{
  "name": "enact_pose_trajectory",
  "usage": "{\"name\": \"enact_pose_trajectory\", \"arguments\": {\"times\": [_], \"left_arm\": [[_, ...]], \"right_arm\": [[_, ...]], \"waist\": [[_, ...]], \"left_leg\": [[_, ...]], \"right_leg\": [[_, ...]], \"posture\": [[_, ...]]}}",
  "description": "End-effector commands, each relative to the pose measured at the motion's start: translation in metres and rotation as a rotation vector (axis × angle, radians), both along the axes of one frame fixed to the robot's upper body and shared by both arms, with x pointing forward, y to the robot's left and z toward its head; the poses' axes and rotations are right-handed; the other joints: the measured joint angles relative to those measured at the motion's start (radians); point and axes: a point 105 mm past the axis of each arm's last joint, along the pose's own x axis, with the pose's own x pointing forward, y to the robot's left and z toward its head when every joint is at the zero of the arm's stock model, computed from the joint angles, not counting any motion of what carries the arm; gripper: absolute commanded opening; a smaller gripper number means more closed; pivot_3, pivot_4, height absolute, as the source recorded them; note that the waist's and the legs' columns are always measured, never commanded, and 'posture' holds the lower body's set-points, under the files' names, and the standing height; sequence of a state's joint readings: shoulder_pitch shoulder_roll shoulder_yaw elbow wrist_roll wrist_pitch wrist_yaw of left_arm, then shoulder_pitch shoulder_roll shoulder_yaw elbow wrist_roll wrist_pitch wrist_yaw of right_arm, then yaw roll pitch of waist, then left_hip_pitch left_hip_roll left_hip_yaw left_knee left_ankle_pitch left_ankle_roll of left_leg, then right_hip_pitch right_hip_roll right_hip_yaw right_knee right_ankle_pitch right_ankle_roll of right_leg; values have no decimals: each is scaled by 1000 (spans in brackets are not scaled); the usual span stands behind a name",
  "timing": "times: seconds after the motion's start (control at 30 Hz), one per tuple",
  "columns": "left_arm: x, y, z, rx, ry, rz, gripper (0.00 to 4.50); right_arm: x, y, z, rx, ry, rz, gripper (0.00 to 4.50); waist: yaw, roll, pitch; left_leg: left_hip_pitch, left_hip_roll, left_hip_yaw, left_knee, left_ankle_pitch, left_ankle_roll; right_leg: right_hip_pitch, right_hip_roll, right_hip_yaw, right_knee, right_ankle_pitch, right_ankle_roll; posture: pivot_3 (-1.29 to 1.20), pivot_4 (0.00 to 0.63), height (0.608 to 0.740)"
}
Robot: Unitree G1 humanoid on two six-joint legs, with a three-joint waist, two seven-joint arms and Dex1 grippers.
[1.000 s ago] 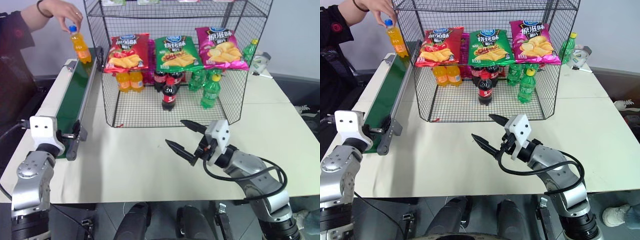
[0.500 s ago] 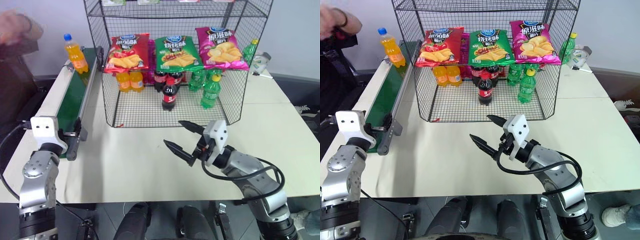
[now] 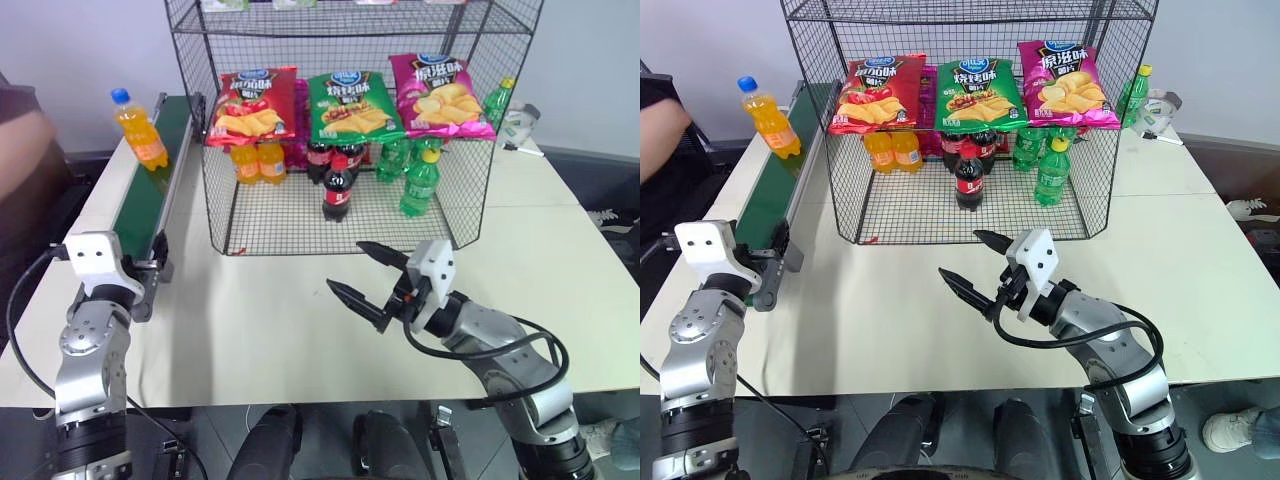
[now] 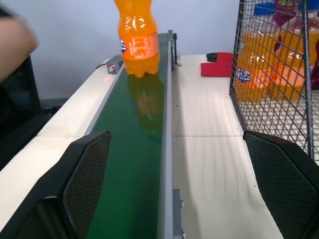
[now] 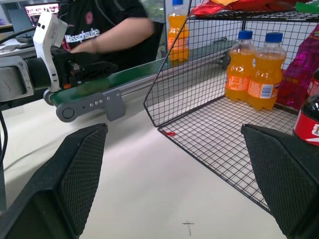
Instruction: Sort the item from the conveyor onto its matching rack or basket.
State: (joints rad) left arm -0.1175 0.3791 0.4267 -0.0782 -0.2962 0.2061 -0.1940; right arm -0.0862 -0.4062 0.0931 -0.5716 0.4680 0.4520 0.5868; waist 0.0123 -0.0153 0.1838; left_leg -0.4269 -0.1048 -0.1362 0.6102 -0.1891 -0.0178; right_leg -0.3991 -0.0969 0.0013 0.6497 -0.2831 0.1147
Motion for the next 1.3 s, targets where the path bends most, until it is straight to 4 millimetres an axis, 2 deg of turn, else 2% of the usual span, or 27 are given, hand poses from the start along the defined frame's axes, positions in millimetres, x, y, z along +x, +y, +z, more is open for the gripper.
{"name": "enact_pose_trajectory", "arguments": {"times": [0.03, 0.27, 0.67, 1.3], "left_arm": [[-6, 18, 14, -16, -67, 61, 4435], [-13, 37, 17, 5, -74, 122, 4435], [-15, 40, 21, 24, -94, 118, 4435], [-16, 44, 38, 46, -141, 100, 4435]], "right_arm": [[-6, 4, 12, 27, -49, 22, 4500], [-6, 4, 11, 27, -49, 26, 4500], [-5, 3, 10, 26, -49, 28, 4500], [-3, 4, 13, 27, -55, 37, 4500]], "waist": [[0, 0, 0], [0, 0, 0], [0, 0, 0], [0, 0, 0]], "left_leg": [[0, 0, 0, 0, 0, 0], [0, 0, 0, 0, 0, 0], [0, 0, 0, 0, 0, 0], [0, 0, 0, 0, 0, 0]], "right_leg": [[0, 0, 0, 0, 0, 0], [0, 0, 0, 0, 0, 0], [0, 0, 0, 0, 0, 0], [0, 0, 0, 0, 0, 0]], "posture": [[0, 150, 740], [0, 150, 740], [0, 150, 740], [0, 150, 740]]}}
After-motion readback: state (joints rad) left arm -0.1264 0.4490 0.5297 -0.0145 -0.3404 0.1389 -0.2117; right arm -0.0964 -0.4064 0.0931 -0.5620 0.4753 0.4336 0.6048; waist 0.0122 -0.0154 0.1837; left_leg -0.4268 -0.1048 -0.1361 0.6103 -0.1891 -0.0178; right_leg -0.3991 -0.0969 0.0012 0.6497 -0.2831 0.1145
